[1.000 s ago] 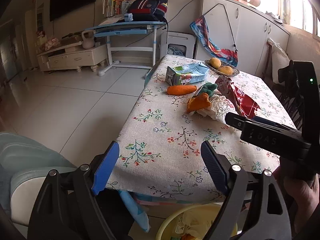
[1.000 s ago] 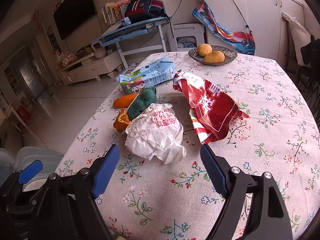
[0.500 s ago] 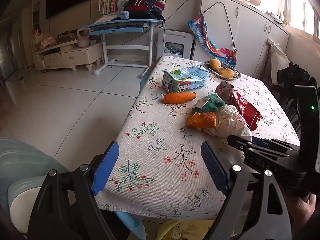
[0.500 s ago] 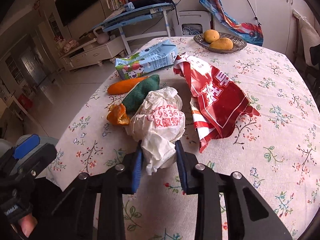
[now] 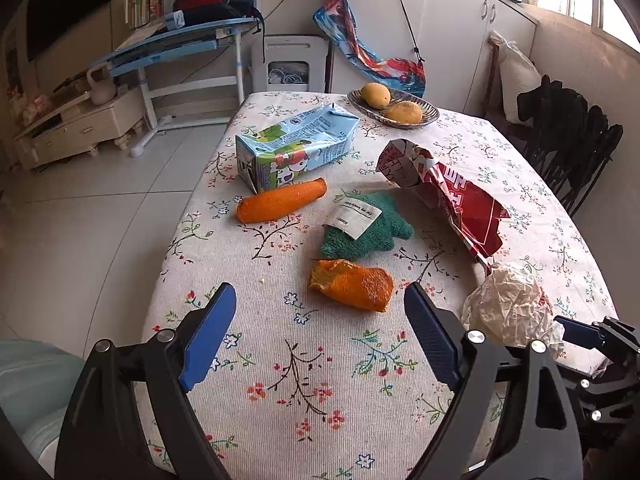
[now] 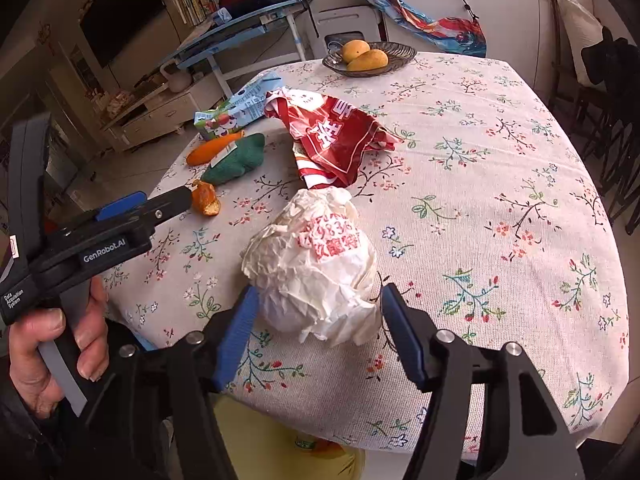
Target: Collect trash
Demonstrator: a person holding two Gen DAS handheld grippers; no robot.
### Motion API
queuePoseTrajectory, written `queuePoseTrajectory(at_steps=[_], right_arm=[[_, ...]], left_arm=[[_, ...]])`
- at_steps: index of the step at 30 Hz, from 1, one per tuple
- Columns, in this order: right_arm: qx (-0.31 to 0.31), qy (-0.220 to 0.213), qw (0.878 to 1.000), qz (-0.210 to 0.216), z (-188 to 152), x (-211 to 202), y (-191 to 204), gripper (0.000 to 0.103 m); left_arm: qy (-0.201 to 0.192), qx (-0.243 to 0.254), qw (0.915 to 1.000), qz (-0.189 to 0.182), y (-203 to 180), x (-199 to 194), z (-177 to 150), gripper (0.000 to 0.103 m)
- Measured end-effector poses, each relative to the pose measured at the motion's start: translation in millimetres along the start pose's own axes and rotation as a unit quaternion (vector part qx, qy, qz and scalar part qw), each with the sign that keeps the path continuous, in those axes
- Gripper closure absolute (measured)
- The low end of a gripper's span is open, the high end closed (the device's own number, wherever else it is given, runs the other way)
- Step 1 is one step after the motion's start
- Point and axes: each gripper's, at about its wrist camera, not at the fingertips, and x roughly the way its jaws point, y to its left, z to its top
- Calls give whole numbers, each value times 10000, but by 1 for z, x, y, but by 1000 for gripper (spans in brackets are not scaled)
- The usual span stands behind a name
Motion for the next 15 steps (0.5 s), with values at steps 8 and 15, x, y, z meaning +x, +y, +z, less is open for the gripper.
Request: queuePoseTrajectory(at_steps=[8, 15], right_arm=[[16, -252, 9997, 18, 6, 8, 6, 25], [150, -344, 9993, 37, 6, 7, -2, 26]], left_arm=[[-71, 182, 9998, 29, -6, 15, 10, 20], [117, 139, 9978, -633, -7, 19, 15, 20]])
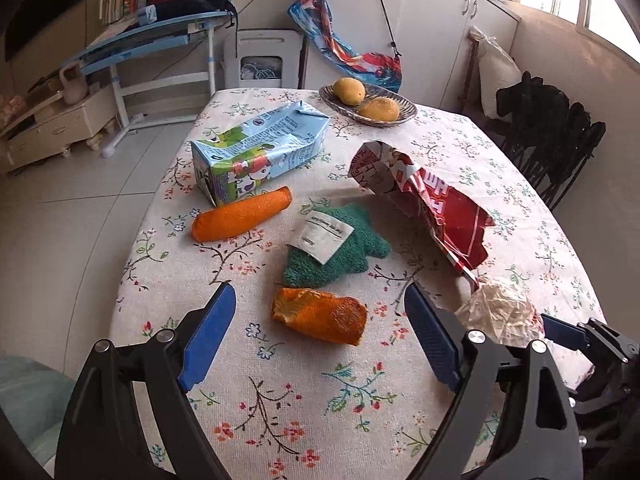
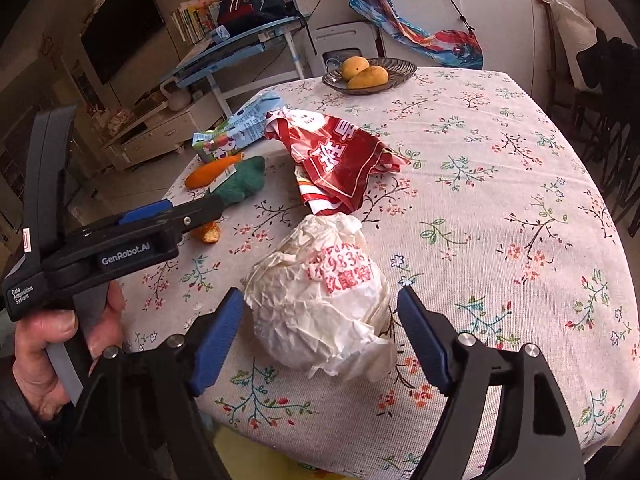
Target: Collect trash
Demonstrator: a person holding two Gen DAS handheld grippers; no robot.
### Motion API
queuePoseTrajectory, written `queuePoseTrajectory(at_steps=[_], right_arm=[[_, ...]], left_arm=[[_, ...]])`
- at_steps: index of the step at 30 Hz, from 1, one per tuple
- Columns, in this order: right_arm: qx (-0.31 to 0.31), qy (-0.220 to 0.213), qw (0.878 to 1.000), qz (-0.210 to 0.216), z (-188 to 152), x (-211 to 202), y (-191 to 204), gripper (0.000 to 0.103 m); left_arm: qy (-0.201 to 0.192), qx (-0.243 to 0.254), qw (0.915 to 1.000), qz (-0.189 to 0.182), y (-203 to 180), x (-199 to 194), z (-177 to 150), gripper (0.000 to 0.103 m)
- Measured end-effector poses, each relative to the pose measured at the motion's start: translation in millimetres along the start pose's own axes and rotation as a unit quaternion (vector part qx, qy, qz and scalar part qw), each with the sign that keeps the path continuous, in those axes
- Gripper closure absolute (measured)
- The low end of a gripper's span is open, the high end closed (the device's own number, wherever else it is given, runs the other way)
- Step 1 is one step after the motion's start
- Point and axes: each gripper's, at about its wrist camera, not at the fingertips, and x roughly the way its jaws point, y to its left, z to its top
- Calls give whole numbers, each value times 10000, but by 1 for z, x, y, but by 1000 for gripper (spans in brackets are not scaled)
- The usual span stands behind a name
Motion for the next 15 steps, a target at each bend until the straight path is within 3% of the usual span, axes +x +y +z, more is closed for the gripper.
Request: queuePoseTrajectory(at_steps=[3, 5, 7, 11, 15], right_arm=[[74, -38, 10000, 2, 0, -2, -4, 26], [99, -76, 9999, -6, 0, -5, -5, 26], [122, -129, 9998, -20, 0, -8, -6, 26], [145, -152, 9998, 3, -2, -10, -6, 26], [137, -134, 9998, 12, -3, -8, -5, 26]], left_arm=[[192, -52, 9974, -700, -2, -7, -6, 20], [245, -79, 9952, -945, -3, -15, -13, 20], [183, -21, 9965, -819, -1, -21, -18, 20], [133, -209, 9996, -161, 8, -14, -17, 20], [249, -699, 9971, -190, 17, -2, -9, 20]])
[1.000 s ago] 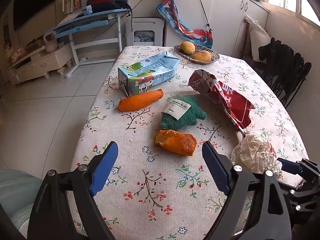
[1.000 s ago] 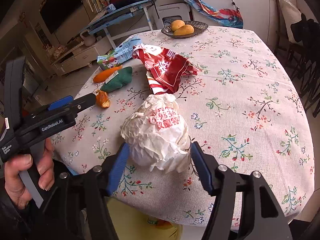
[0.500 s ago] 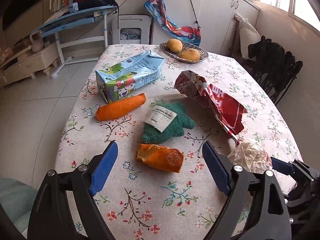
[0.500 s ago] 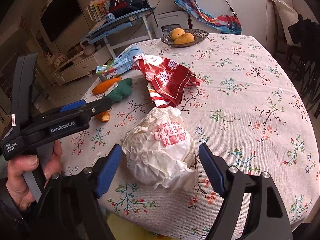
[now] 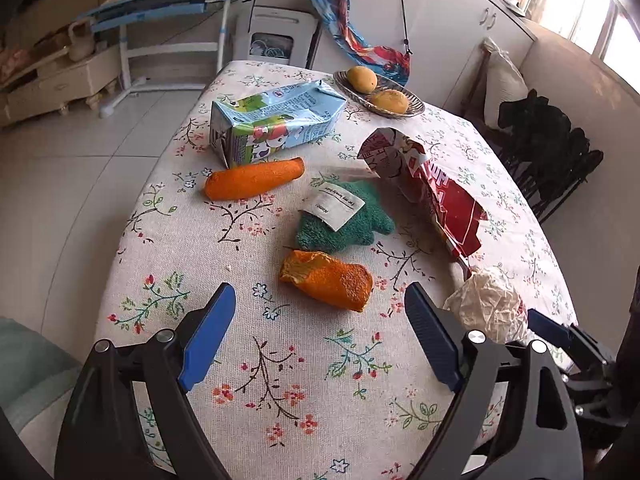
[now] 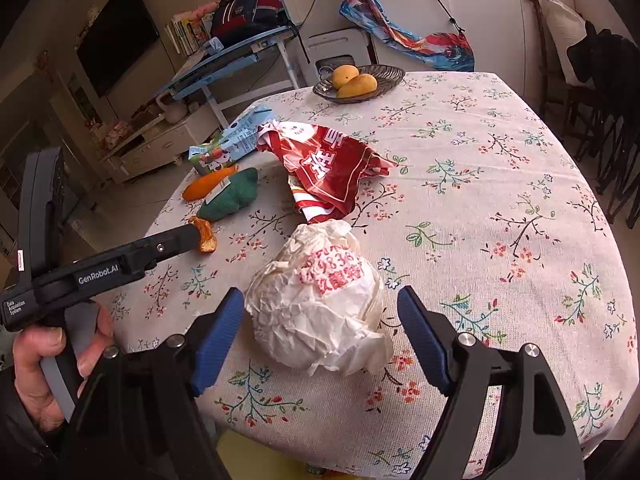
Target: Collect trash
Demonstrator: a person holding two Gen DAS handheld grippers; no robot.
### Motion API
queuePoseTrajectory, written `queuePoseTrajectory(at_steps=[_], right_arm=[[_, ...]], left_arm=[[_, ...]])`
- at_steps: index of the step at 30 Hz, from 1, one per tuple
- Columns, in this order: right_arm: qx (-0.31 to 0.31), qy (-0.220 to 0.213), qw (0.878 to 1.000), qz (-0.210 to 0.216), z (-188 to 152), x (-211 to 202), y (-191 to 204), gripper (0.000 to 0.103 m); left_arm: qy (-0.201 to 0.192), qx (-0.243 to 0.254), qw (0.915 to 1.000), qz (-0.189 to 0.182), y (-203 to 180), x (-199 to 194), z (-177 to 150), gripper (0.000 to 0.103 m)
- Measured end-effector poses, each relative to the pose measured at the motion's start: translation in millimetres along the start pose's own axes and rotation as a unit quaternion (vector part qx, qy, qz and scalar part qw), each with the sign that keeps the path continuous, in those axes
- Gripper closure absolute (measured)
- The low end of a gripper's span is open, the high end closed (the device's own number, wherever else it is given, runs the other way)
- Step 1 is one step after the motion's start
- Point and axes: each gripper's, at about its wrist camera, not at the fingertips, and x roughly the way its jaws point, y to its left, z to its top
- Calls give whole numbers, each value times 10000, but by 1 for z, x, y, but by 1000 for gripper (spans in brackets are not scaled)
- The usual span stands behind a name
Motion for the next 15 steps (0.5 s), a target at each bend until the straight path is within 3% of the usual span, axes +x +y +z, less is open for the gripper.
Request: queuePoseTrajectory(at_steps=[8, 11, 13, 15], right_arm=[[-17, 26, 10000, -2, -1, 4, 1, 26], [10, 31, 10000, -6, -1, 4, -1, 26], [47, 15, 10000, -4, 0, 3, -2, 26], [74, -35, 10000, 4, 0, 1, -3, 26]], left_arm=[[2, -470, 9970, 609, -7, 22, 8, 21], [-49, -233, 9957, 894, -9, 23, 7, 36], [-36, -26, 9962, 872, -6, 20, 4, 55], [5, 167, 9967, 788, -1, 14, 1, 62]])
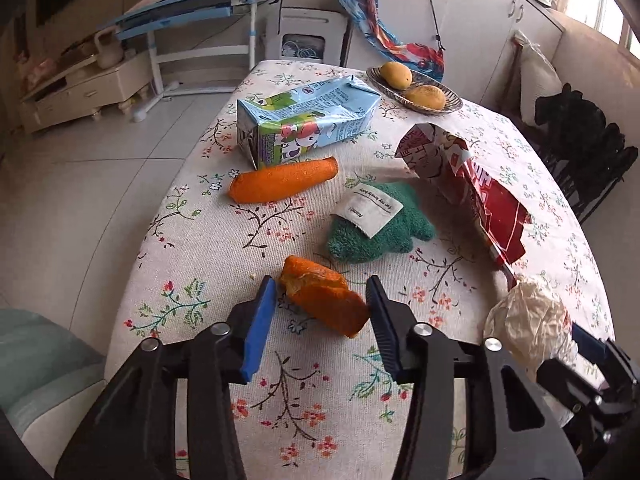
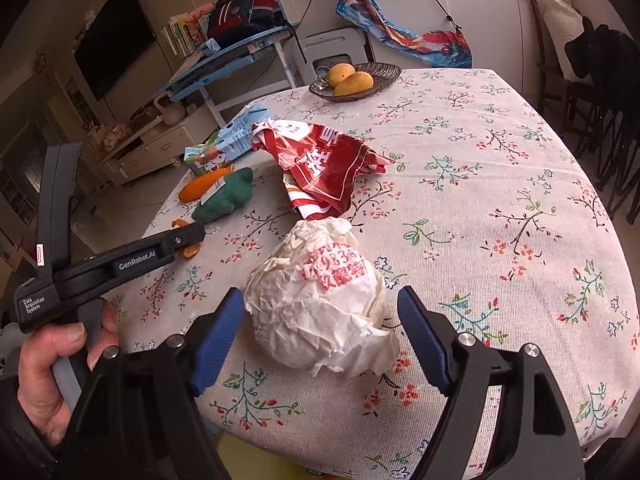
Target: Collect trash
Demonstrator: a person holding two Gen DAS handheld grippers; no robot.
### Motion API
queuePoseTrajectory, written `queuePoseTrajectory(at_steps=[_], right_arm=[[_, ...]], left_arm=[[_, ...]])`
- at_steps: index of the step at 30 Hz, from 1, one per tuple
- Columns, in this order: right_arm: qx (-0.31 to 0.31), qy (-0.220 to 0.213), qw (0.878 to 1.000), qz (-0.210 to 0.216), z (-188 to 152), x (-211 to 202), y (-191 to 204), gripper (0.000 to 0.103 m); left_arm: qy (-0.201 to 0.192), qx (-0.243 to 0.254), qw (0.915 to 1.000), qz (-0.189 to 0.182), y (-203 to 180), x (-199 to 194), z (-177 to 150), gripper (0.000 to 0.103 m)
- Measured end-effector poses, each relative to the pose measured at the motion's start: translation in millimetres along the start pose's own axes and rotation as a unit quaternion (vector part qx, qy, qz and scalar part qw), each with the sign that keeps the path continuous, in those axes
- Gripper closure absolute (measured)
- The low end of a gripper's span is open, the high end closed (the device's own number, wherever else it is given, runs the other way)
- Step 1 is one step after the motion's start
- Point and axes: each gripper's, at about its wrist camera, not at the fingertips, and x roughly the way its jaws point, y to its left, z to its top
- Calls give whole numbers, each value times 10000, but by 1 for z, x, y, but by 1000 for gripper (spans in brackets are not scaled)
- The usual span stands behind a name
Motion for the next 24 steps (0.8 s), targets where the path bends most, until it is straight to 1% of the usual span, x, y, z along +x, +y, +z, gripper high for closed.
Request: queuePoseTrajectory(at_steps=[4, 7, 9, 12, 15, 16, 17, 18, 19, 22, 24], right_arm=[[-4, -57, 10000, 5, 0, -3, 2, 26], [-17, -53, 10000, -24, 0, -1, 1, 26], [-2, -38, 10000, -47, 0, 0, 0, 27], [13, 8, 10000, -64, -1, 3, -2, 32], [-12, 98, 9999, -33, -2, 8, 0, 44], [-32, 99, 9999, -25, -3, 9, 1, 49], [-41, 104, 9999, 12, -3, 9, 2, 58], [-19, 141, 9999, 87, -3, 10, 1, 64], [5, 146, 9998, 125, -3, 10, 1, 66], [62, 120, 9997, 202, -3, 8, 0, 73], [42, 59, 9997, 231, -3, 4, 1, 75]], left_arm=[[0, 33, 9998, -186, 13, -8, -6, 63], [-24, -88, 9998, -169, 18, -9, -8, 63], [-41, -69, 9999, -133, 17, -9, -7, 63], [-103, 9, 9999, -5, 12, -7, -6, 63], [-157, 19, 9999, 64, 9, -4, -4, 64], [-173, 33, 9998, 55, 8, -4, -4, 72], [-184, 41, 9998, 21, 8, -4, -4, 72], [-207, 61, 9998, -18, 7, -6, -4, 74], [-236, 118, 9996, -46, 5, -8, -5, 87], [-293, 335, 9990, -78, -1, -15, -8, 88], [-398, 485, 9980, -57, -7, -23, -12, 89]])
